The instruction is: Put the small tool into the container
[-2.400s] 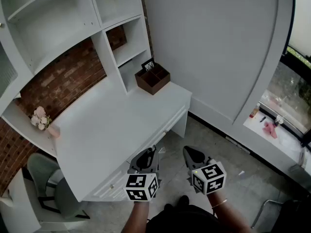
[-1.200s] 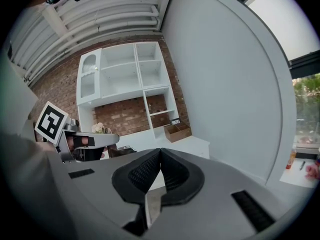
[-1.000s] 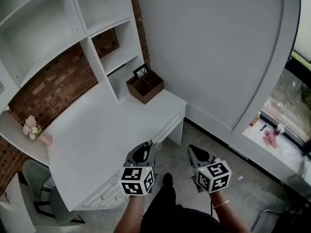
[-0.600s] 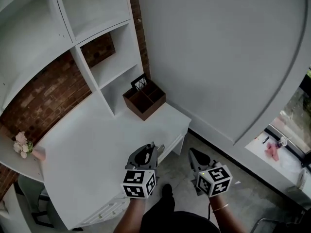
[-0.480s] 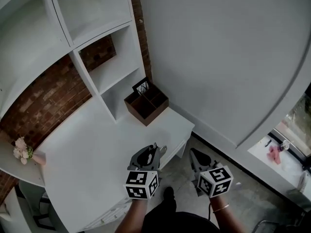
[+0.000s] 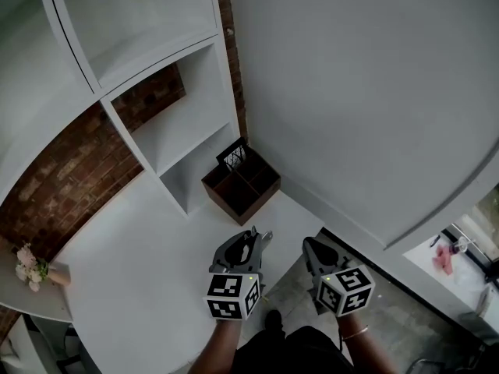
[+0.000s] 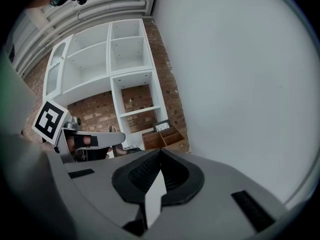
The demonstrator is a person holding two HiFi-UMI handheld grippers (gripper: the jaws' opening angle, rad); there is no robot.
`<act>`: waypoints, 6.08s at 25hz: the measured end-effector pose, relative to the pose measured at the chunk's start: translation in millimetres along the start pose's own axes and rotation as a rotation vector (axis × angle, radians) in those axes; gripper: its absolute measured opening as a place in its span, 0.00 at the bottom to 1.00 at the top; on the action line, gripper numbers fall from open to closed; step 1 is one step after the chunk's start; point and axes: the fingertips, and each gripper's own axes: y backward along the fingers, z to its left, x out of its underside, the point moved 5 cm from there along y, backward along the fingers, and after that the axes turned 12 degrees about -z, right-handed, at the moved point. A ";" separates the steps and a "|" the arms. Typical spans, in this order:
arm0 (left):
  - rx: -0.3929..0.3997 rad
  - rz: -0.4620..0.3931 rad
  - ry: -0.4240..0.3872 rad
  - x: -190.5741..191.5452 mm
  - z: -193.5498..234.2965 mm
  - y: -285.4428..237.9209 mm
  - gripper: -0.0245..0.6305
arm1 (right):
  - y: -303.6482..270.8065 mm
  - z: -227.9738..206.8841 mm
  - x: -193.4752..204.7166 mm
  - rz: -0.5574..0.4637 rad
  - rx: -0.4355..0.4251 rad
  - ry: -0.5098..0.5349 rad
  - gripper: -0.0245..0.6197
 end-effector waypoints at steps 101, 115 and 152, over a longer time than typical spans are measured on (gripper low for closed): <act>-0.336 0.051 0.074 10.6 120.9 -135.2 0.15 | -161.5 -91.3 -13.1 0.122 -0.234 -0.013 0.05; -0.331 0.095 0.087 26.3 109.6 -125.5 0.16 | -158.1 -89.4 -10.6 0.126 -0.249 -0.008 0.05; -0.376 0.065 0.116 28.3 85.8 -67.7 0.06 | -152.9 -65.6 -13.6 0.104 -0.333 0.050 0.05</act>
